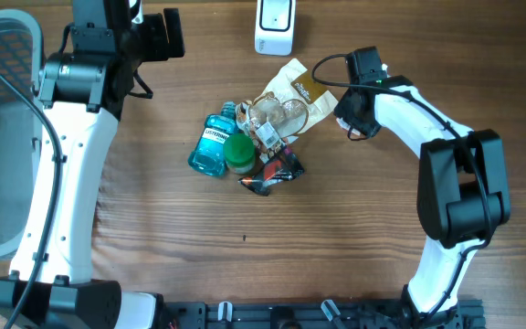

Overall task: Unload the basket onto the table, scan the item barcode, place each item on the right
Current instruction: 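Carry the tissue pack to the right table edge and release it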

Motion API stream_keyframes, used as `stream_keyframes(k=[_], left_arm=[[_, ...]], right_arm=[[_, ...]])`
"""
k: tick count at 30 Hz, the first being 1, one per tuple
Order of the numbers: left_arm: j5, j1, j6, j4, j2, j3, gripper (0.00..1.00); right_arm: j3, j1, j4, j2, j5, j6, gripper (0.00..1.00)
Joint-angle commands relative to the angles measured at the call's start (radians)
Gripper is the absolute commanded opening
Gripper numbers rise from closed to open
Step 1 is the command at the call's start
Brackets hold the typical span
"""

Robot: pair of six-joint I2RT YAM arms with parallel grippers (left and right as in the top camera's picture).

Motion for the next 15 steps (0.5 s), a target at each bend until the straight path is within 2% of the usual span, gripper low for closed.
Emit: stream_keyframes(k=[1,6,11,15], left_arm=[[-0.016,0.007,0.014,-0.008,0.005,-0.011,1.00],[-0.016,0.007,0.010,-0.008,0.005,-0.011,1.00],[-0.012,0.006,-0.009,-0.011,0.005,-0.011,1.00],[-0.006,0.006,-0.015,-0.011,0.005,-0.011,1.00]], right_arm=[[0.005,-0.023,-0.031,0.018,-0.004,-0.021,0.49],[0.007,-0.124,-0.143,-0.067,0.054,-0.023,0.50],[0.008,-0.327,-0.249,-0.197,0.176,-0.113,0.49],[0.008,-0.484,-0.249,-0.239,0.303,-0.151,0.56]])
